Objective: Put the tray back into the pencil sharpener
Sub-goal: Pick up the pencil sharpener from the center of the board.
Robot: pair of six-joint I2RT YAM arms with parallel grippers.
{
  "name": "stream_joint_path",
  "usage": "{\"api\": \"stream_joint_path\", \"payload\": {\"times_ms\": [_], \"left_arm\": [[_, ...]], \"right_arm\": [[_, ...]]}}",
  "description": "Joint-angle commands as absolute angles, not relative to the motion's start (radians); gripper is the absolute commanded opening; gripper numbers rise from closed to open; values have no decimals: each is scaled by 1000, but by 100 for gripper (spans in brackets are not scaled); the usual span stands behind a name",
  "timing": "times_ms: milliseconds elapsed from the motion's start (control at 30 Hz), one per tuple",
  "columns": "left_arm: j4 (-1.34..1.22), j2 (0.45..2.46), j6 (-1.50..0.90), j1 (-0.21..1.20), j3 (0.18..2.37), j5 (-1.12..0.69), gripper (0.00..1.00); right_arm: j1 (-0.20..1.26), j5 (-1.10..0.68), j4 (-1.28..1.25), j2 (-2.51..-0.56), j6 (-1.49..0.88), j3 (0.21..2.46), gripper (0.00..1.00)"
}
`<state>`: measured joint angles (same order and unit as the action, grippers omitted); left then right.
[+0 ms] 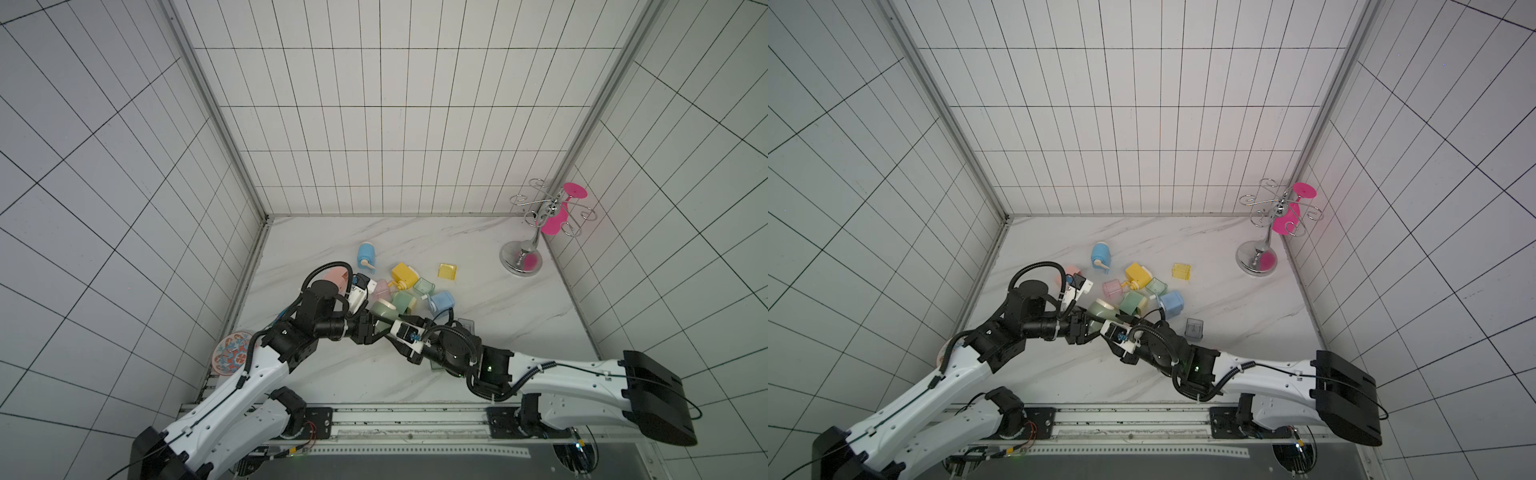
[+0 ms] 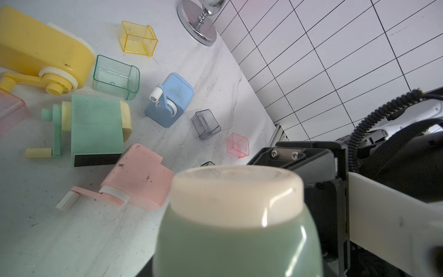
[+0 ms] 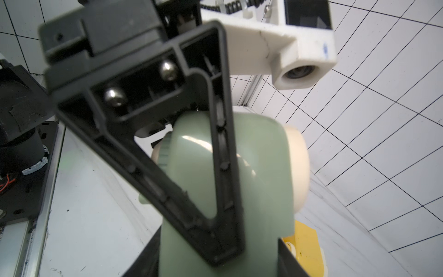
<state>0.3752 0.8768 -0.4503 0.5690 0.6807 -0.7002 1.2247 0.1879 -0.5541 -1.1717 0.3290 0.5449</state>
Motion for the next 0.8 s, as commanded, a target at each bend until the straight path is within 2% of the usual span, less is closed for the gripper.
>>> {"api": "stream_joint_path", "payload": {"times_ms": [0, 67, 100, 167, 300, 467, 567, 667, 767], "left_arm": [[423, 877, -361, 571, 721, -612, 27], [436, 878, -320, 579, 717, -529, 18], [437, 877, -296, 586, 715, -492, 15], [434, 877, -229, 617, 707, -414, 10], [426, 886, -87, 709, 683, -312, 5], [426, 912, 79, 899, 650, -178, 4], [426, 957, 160, 1034, 641, -104, 4], [414, 1032, 211, 1136, 646, -61, 4], [405, 1126, 243, 1196, 665, -46, 3]], "right_arm": [[1228, 198, -560, -1132, 277, 523, 45], [1228, 201, -503, -1085, 238, 516, 71], [1229, 199, -466, -1057, 216, 512, 78], [1229, 201, -365, -979, 141, 503, 84], [1228, 235, -108, -818, -83, 495, 85], [1215, 426, 296, -679, -584, 509, 67], [1186, 391, 483, -659, -781, 530, 55], [1162, 326, 587, -666, -907, 539, 42], [1141, 278, 631, -669, -986, 525, 33]]}}
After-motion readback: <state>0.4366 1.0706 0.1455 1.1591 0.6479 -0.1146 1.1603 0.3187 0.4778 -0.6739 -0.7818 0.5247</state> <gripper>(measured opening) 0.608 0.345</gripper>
